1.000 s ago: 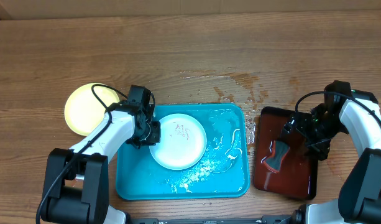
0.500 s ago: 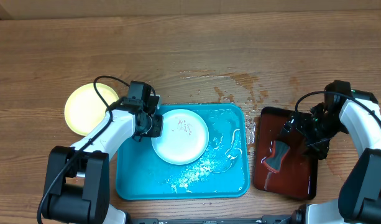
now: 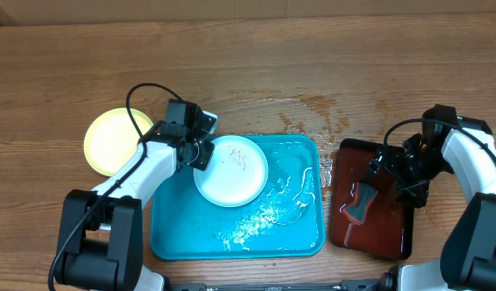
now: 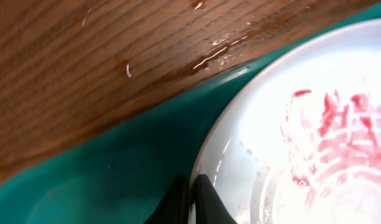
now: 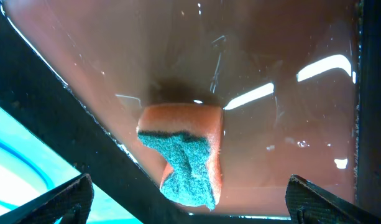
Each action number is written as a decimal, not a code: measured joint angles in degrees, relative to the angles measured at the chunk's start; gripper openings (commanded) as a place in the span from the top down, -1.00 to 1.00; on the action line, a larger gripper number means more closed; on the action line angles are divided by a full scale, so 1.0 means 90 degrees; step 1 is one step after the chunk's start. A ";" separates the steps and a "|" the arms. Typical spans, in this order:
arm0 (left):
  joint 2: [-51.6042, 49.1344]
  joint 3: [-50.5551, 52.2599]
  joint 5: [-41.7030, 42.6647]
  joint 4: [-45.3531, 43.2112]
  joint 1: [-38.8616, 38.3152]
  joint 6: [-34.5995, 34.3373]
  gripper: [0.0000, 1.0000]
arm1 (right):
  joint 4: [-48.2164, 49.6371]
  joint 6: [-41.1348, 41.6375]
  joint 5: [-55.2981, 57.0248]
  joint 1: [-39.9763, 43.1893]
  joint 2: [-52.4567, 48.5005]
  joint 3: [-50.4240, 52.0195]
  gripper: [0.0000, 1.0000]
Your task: Clean dirty plates on tray and stack at the side
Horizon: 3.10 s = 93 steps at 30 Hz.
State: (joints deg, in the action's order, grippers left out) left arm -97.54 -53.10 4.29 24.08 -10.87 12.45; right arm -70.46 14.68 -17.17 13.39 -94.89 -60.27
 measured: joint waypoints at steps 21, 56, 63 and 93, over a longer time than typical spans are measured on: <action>-0.0007 -0.1086 -0.0005 0.0709 0.0002 -0.0019 0.68 | -0.0078 -0.0095 -0.0002 0.0000 0.0000 0.0000 -1.00; 0.2875 0.0821 0.0087 0.3504 -0.2093 -1.0185 -0.35 | -0.0134 -0.0236 -0.0277 0.0000 0.0000 0.0002 -1.00; 0.2727 0.0993 -0.0614 0.2856 -0.1450 -1.0972 -0.15 | -0.0175 -0.0282 -0.0321 0.0000 0.0000 0.0002 -1.00; 0.0906 0.0942 -0.0243 0.1321 -0.0721 -0.9180 0.91 | -0.0223 -0.0301 -0.0328 0.0000 0.0000 0.0002 -1.00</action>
State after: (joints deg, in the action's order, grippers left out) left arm -89.38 -44.62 2.11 35.97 -17.37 -70.17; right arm -72.47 11.97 -20.12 13.39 -94.89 -60.25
